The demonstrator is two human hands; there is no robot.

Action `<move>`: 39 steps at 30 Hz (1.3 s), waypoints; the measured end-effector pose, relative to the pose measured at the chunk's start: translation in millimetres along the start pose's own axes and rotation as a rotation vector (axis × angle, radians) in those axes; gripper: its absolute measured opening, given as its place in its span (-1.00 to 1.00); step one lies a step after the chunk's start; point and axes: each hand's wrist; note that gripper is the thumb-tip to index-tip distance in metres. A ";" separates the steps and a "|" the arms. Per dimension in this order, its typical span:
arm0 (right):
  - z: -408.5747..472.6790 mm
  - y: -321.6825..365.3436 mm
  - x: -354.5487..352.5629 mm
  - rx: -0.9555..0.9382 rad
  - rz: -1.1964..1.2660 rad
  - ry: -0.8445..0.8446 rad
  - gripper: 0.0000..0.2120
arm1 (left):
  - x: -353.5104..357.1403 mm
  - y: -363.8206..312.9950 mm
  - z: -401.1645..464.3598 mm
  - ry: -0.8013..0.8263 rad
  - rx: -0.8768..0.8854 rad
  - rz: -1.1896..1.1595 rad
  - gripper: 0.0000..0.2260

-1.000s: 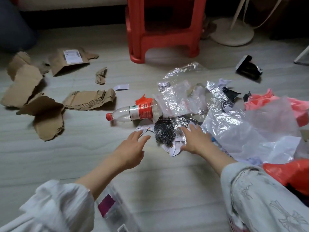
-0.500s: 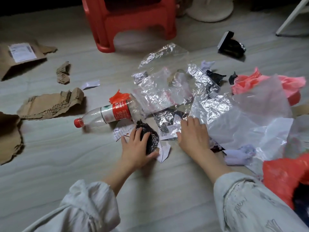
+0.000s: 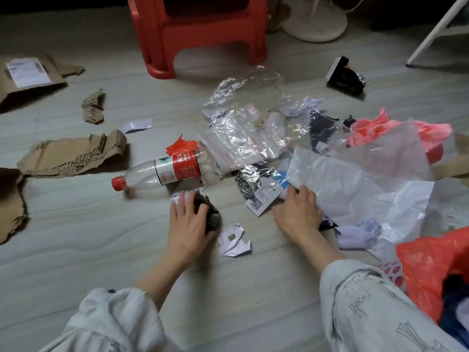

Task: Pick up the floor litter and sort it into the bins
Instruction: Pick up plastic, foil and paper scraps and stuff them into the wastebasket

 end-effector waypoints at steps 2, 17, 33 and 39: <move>7.8 -3.2 0.6 0.029 0.029 0.070 -0.32 | -3.4 8.4 8.9 0.093 -0.105 -0.031 -0.36; -2.2 21.5 35.5 -0.231 -0.179 0.218 -0.14 | 7.9 -20.3 -11.5 0.140 0.096 -0.095 -0.45; -51.1 9.5 28.2 -0.323 -0.090 0.279 -0.47 | -7.9 -1.6 -33.6 0.242 0.365 0.232 -0.25; -51.4 3.2 32.7 -0.183 -0.054 0.227 -0.14 | -8.4 -11.4 -36.0 0.142 0.349 0.169 -0.45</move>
Point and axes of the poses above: each hand's wrist, its own z-axis towards the middle knuckle, its own x-axis out of the palm, y = z × x, and after that the axes turned 2 degrees about -z, right-handed
